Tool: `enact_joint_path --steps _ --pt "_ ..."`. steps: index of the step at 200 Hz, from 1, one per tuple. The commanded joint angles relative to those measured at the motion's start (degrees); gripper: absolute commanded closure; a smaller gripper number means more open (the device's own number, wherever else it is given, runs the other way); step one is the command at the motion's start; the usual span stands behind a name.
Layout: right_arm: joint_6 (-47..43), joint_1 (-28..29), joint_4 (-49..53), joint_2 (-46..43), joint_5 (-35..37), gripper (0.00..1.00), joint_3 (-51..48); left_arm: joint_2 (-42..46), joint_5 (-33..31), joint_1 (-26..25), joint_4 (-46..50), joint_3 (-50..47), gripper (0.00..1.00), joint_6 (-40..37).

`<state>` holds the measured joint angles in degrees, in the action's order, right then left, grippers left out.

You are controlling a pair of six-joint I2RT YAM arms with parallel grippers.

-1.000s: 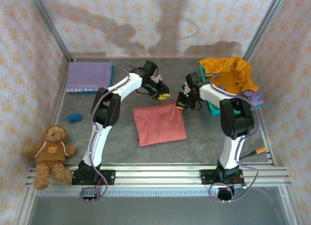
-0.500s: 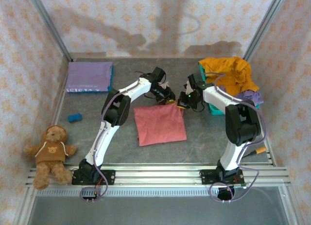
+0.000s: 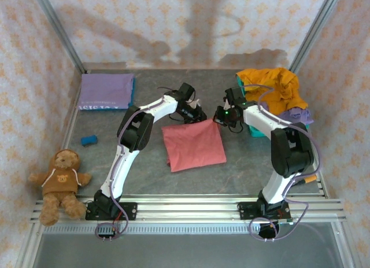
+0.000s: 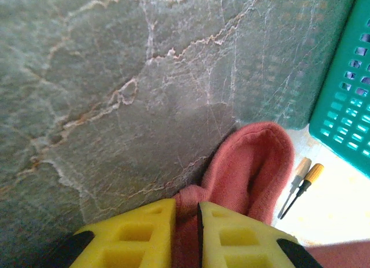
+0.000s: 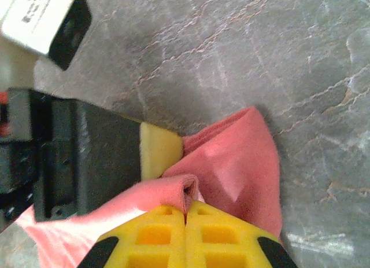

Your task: Fold and stack the t-shirts

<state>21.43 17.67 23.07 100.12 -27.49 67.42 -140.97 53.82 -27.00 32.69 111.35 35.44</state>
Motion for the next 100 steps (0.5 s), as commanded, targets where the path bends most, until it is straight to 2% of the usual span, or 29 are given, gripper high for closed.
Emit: enact_joint_path --steps 1,40,75,100 --pt "0.67 -0.31 -2.79 3.04 5.56 1.00 2.38 -0.37 -1.09 -0.75 7.68 -3.30 0.80 -0.82" --pt "0.78 -0.55 -2.53 8.72 8.17 1.00 5.14 -0.41 -0.74 -0.68 7.38 -3.29 0.80 -0.81" --pt "1.38 -0.60 -0.61 11.61 9.21 1.00 5.62 0.29 -2.32 0.23 10.90 -0.61 0.80 -2.78" --pt "0.46 -0.59 0.90 12.54 8.59 1.00 5.18 2.43 -4.81 2.61 12.86 3.00 0.70 -3.16"
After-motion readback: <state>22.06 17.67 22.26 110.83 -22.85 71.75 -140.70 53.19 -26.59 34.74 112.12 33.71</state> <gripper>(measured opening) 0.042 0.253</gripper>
